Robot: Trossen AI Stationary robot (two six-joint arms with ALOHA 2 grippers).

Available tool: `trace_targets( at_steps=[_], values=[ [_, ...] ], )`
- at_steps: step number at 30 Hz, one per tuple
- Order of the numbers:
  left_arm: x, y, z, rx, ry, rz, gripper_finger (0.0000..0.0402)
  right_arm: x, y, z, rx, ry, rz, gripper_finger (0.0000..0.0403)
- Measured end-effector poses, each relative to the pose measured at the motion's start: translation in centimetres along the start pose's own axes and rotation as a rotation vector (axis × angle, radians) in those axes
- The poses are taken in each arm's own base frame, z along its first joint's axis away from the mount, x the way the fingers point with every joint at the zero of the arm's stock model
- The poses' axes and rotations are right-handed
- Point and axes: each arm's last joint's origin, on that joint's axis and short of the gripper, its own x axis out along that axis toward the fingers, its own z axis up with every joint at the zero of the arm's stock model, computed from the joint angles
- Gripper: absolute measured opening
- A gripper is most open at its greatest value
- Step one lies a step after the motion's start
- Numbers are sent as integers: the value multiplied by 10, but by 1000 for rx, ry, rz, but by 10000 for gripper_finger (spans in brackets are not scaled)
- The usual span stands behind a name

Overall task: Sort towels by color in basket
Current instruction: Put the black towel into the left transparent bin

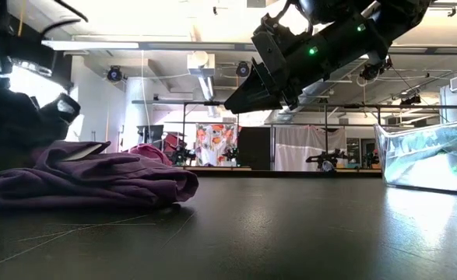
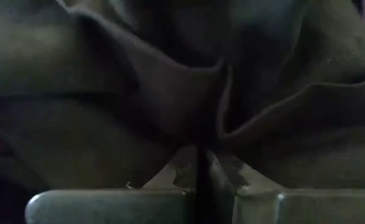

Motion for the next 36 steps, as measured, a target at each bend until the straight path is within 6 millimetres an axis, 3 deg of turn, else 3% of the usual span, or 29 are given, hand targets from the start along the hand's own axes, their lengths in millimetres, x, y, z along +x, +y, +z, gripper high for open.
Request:
trace_targets(
  at_steps=[9,16,23,30,33,36],
  values=[
    [28,-16,15,69,87,97,7,0,0,0,-1,1,0,126],
    [27,-10,20,85,112,109,66,0,0,0,-9,3,-1,126],
    [-20,7,28,54,81,29,136,0,0,0,-10,3,0,126],
    [-79,36,28,4,99,-71,147,0,0,0,-10,3,-1,126],
    [-91,45,29,-29,-8,-129,145,0,0,0,-10,3,0,126],
    [-92,40,30,-28,-81,-273,145,0,0,0,-9,0,0,126]
  ],
)
